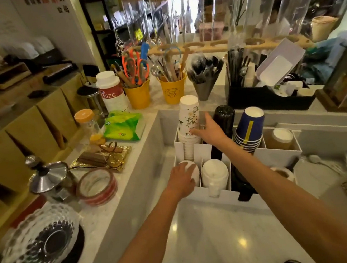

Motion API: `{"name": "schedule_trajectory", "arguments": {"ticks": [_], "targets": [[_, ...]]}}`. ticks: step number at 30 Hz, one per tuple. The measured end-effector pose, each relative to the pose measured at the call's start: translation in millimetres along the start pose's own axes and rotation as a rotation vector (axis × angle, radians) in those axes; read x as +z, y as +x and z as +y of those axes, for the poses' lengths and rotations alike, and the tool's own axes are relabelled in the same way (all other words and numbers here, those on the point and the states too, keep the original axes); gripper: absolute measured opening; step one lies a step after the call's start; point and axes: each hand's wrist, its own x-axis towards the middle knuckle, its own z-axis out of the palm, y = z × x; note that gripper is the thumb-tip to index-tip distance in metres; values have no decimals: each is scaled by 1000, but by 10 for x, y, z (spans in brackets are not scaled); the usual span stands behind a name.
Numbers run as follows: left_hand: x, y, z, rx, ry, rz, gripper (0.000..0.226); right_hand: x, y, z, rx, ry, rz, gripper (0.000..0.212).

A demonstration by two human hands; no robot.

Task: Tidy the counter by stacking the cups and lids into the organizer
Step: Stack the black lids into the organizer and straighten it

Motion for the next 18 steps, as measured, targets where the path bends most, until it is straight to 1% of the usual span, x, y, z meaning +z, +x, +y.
{"name": "schedule_trajectory", "arguments": {"ticks": [1, 3, 5, 6, 9, 11, 14, 16, 18], "targets": [[-59, -86, 15, 1, -38, 61, 52, -56, -155, -20, -46, 2, 26, 71], [-154, -339, 24, -14, -148, 190, 42, -201, -560, 6, -146, 19, 73, 52], [-167, -700, 21, -45, -254, 255, 38, -332, -1084, 193, -179, 13, 115, 32], [-131, -899, 13, -66, -298, 273, 38, -374, -1368, 325, -160, 18, 128, 26], [124, -1513, 27, -156, -390, 285, 36, -370, -2225, 810, -16, 28, 131, 20], [379, -1843, 68, -199, -438, 223, 37, -280, -2743, 1175, 116, 42, 123, 16], [819, -2226, 134, -257, -503, 49, 38, -124, -3456, 1663, 320, 9, 131, 11], [1066, -2417, 155, -299, -521, -50, 38, -60, -3798, 1869, 420, -7, 139, 11], [1247, -2532, 172, -333, -516, -133, 39, -37, -3947, 1984, 488, -49, 124, 10]]}}
